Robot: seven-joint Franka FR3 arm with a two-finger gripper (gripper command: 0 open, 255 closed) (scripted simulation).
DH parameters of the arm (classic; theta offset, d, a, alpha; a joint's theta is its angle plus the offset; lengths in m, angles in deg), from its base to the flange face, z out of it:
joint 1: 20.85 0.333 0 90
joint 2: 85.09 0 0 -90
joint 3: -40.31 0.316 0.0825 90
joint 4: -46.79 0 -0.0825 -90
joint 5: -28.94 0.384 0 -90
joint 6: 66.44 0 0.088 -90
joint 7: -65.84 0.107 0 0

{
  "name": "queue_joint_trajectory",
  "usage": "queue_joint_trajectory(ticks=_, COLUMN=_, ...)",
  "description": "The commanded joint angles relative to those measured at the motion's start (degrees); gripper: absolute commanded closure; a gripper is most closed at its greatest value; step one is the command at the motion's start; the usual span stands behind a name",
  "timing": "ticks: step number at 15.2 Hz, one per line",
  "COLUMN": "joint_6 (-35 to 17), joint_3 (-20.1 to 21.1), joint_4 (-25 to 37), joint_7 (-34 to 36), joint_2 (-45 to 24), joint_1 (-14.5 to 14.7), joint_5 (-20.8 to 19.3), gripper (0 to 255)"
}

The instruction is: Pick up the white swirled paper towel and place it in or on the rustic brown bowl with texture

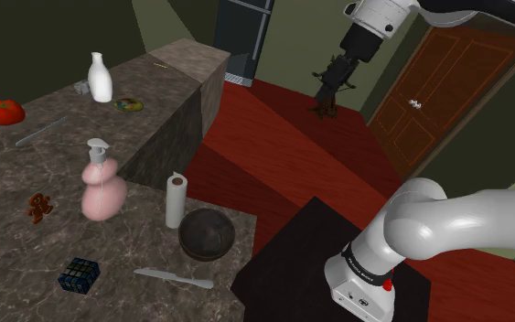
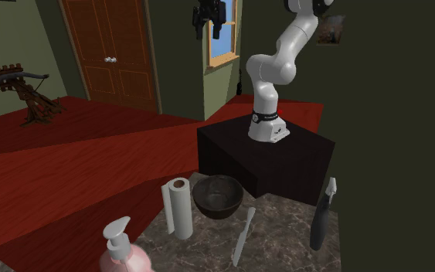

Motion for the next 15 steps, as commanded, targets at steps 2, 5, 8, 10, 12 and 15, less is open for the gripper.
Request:
queue_joint_trajectory(ticks=2, joint_6=-1.96, joint_3=0.69, joint_4=-1.40, joint_7=0.38, joint_2=-0.36, joint_1=0.24, joint_5=0.35, gripper=0)
queue_joint_trajectory(ticks=5, joint_6=-7.94, joint_3=2.81, joint_4=-5.15, joint_7=1.49, joint_2=-1.96, joint_1=1.02, joint_5=1.39, gripper=0)
queue_joint_trajectory(ticks=8, joint_6=-14.10, joint_3=4.97, joint_4=-8.24, joint_7=2.61, joint_2=-4.41, joint_1=1.86, joint_5=2.39, gripper=0)
queue_joint_trajectory(ticks=10, joint_6=-18.29, joint_3=6.43, joint_4=-9.90, joint_7=3.37, joint_2=-6.52, joint_1=2.41, joint_5=3.00, gripper=0)
queue_joint_trajectory(ticks=12, joint_6=-22.54, joint_3=7.92, joint_4=-11.24, joint_7=4.15, joint_2=-9.02, joint_1=2.94, joint_5=3.54, gripper=0)
queue_joint_trajectory(ticks=15, joint_6=-28.96, joint_3=10.19, joint_4=-12.60, joint_7=5.38, joint_2=-13.47, joint_1=3.59, joint_5=4.16, gripper=0)
